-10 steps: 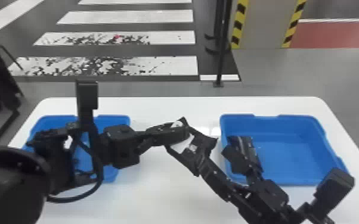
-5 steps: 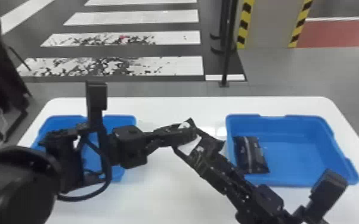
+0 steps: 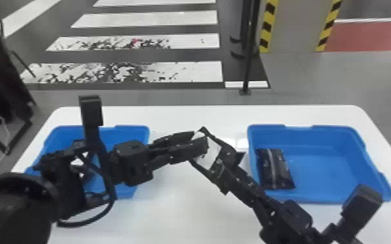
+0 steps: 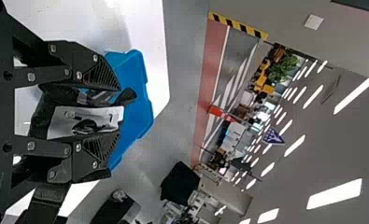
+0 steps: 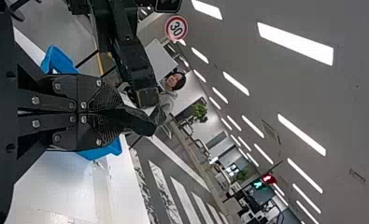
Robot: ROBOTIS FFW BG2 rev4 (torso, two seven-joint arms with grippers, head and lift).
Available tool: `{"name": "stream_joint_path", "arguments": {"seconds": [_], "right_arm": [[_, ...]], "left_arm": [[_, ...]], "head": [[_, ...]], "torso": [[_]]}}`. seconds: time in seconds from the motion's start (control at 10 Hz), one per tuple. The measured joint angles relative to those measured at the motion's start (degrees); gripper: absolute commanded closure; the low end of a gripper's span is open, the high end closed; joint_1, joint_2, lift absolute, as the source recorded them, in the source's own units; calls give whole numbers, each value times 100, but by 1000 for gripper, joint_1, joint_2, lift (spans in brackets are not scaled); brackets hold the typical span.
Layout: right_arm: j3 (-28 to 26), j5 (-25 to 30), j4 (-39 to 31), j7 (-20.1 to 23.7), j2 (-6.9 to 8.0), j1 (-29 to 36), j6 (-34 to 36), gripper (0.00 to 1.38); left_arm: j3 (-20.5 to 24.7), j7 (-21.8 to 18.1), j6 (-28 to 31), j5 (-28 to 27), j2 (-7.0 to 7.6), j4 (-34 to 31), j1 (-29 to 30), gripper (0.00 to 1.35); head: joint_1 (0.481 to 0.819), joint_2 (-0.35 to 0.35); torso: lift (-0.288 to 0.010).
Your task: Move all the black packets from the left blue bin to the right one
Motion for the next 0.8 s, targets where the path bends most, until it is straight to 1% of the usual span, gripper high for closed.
{"name": "stream_joint_path", "arguments": {"seconds": [0.1,0.2,0.3,0.4,0.6,0.7,0.8], "right_arm": [[-81,39,61,-1,-3,-46,0,1274],[-212,108,189,-1,-27,-164,-4,1274],[-414,221,361,-6,-60,-328,-18,1274],[-703,424,559,-12,-81,-498,-93,1274],[-1415,986,994,-63,-102,-817,-248,1274],[-1724,1241,1274,-80,-129,-1007,-260,1274],[-1892,1404,1661,-90,-187,-1251,-227,1263]], "left_arm": [[221,-28,-256,109,-12,6,159,315],[472,-78,-535,205,-32,7,318,315],[734,-122,-736,277,-58,4,474,315],[974,-163,-825,328,-77,-18,633,317],[1324,-186,-891,413,-117,-63,927,320],[1468,-186,-903,428,-152,-95,1041,321],[1585,-185,-907,429,-177,-122,1136,321]], "head": [[695,103],[695,108],[695,111],[695,97],[695,39],[695,-3],[695,-28]], "torso": [[-154],[-154],[-154],[-154],[-154],[-154],[-154]]}}
